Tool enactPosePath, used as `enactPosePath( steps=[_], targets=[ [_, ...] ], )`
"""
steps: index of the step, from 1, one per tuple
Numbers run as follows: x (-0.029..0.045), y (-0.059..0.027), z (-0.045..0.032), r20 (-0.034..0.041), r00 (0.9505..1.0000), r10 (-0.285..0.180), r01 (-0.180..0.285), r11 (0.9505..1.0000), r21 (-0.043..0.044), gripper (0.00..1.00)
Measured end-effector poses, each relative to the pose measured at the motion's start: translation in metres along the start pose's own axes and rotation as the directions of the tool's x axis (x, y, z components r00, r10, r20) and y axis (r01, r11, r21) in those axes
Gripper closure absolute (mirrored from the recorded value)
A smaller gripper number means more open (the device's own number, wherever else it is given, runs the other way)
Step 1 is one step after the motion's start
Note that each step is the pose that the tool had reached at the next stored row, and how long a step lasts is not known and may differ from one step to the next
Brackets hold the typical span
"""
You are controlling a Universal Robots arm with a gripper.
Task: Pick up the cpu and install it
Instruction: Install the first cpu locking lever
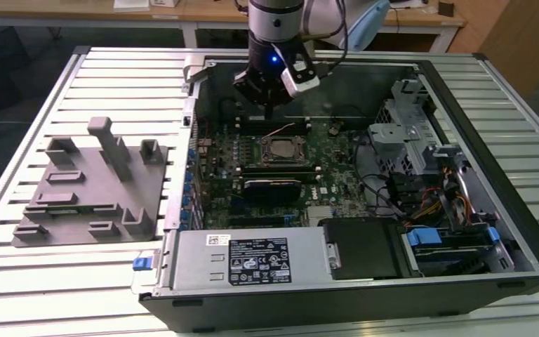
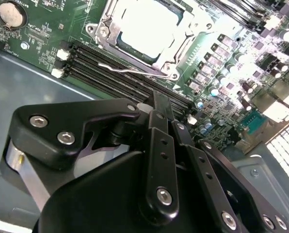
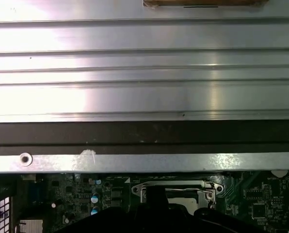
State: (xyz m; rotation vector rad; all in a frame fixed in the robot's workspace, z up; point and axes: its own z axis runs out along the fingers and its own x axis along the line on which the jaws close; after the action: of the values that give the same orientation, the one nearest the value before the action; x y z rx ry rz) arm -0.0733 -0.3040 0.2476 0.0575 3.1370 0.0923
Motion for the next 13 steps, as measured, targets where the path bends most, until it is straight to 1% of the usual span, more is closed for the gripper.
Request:
enactPosePath(
  steps=[7,13],
  targets=[
    [-0.0048,-0.0017,0.0062,0.0000,1.0000,0.000,0.000,1.0000,-0.0007,0.89],
    [-0.0079,-0.0030,0.0118,-0.0001,1.0000,0.000,0.000,1.0000,-0.0060,0.89]
  ],
)
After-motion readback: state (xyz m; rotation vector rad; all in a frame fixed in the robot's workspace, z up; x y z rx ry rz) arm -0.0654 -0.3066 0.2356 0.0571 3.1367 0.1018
